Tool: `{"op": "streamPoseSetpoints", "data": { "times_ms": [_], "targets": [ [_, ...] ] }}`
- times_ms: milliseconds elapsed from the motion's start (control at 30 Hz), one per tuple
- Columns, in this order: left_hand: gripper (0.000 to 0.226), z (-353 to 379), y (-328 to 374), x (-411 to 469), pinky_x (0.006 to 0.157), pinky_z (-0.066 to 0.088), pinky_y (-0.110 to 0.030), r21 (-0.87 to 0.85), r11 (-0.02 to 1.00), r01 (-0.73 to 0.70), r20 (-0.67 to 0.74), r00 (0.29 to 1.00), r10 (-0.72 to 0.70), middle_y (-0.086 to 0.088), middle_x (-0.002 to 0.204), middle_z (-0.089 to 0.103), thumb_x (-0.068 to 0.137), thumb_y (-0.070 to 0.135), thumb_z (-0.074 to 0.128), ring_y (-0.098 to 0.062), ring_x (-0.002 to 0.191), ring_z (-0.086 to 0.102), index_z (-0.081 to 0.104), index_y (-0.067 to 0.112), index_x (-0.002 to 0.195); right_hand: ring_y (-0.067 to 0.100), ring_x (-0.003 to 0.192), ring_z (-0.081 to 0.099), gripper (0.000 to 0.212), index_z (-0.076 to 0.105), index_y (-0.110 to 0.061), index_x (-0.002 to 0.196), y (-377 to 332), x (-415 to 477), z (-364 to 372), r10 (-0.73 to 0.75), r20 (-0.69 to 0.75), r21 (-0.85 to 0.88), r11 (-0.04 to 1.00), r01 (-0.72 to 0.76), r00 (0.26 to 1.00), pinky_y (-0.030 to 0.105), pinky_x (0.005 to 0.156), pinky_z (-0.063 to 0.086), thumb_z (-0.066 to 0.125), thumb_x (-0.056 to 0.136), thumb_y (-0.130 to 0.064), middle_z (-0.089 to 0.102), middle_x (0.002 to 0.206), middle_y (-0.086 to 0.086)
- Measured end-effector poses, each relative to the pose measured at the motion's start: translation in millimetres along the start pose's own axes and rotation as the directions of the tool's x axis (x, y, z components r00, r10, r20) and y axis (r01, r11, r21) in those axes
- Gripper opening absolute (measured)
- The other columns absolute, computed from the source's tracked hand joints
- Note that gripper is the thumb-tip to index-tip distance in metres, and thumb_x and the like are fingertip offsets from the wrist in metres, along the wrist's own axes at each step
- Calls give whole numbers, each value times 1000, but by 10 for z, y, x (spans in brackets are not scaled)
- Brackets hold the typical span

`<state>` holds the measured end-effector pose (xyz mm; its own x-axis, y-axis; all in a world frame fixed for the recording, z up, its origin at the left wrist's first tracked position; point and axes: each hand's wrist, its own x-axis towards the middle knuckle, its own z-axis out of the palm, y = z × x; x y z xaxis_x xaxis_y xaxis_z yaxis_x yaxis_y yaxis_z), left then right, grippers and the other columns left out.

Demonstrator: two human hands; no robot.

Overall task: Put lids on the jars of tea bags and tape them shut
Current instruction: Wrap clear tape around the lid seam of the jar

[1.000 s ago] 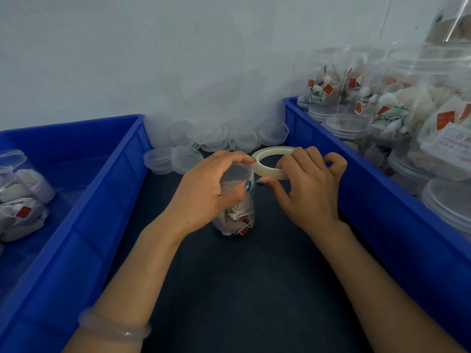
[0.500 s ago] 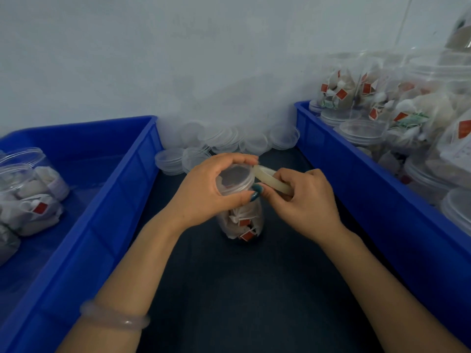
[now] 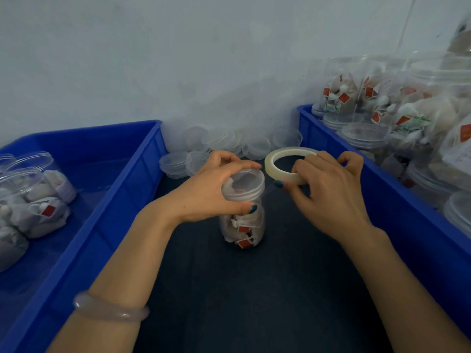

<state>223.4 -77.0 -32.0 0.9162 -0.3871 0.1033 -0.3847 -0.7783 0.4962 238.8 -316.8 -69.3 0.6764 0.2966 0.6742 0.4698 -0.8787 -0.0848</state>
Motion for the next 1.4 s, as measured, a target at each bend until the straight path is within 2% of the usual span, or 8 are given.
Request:
{"op": "streamPoseSetpoints", "data": {
  "times_ms": [133,500,667,800,967,1133,1267,1400],
  "targets": [
    [75,7,14,8,85,35,-6,-15,1000,17,46,999,-16,18,130,26,79,35,81,10,116,33,40,61,137,14,79,46,40,55,-23,73,-12,12,35,38,-23,6,999,-38,999,34,78,15,52,89,-59,55,77,-7],
    [88,-79,60,-46,95,36,-3,-23,1000,8,153,988,-4,17,142,27,83,24,81,0,131,34,29,44,152,16,90,53,43,66,-24,92,-136,-45,177,63,24,96,993,-66,998,33,79,14,44,89,-61,61,90,-8],
    [86,160,179,26,104,43,-28,40,998,50,-161,986,-43,14,138,41,76,64,75,-2,125,44,38,35,148,15,89,51,22,68,-26,94,-175,-55,176,14,26,112,994,-17,1000,34,78,14,57,91,-46,55,85,-14],
    [77,302,184,56,92,45,-25,90,993,80,-356,934,-43,20,127,50,67,76,72,1,113,49,50,36,130,6,85,40,41,64,-32,87,-128,-30,139,-31,79,151,988,19,996,34,77,14,32,89,-57,49,73,-18],
    [70,171,92,21,100,45,-21,-14,1000,14,-250,968,-17,20,130,53,71,55,83,4,117,52,51,38,130,4,85,41,34,63,-34,94,0,-17,88,-145,82,179,975,128,986,34,78,17,34,98,-52,53,84,-21],
    [71,71,24,-4,101,41,-14,-110,994,-3,-153,988,-14,24,129,55,72,36,87,12,119,50,51,36,134,14,84,51,43,63,-28,84,-18,-18,92,-105,-24,75,991,107,994,33,79,17,40,92,-62,59,82,-14],
    [81,67,27,12,101,42,-16,-73,997,18,-129,991,-28,24,131,51,74,43,84,10,120,48,43,37,143,19,86,56,43,65,-22,81,-40,-26,115,-64,-122,25,997,68,990,37,79,21,50,92,-61,63,83,-7],
    [96,97,23,29,97,33,-20,75,986,146,-162,978,-133,16,144,25,72,65,74,1,123,35,33,28,150,19,85,55,42,65,-22,82,-60,-37,127,-37,-139,63,997,46,990,36,78,18,48,91,-58,62,85,-7]
  ]
}}
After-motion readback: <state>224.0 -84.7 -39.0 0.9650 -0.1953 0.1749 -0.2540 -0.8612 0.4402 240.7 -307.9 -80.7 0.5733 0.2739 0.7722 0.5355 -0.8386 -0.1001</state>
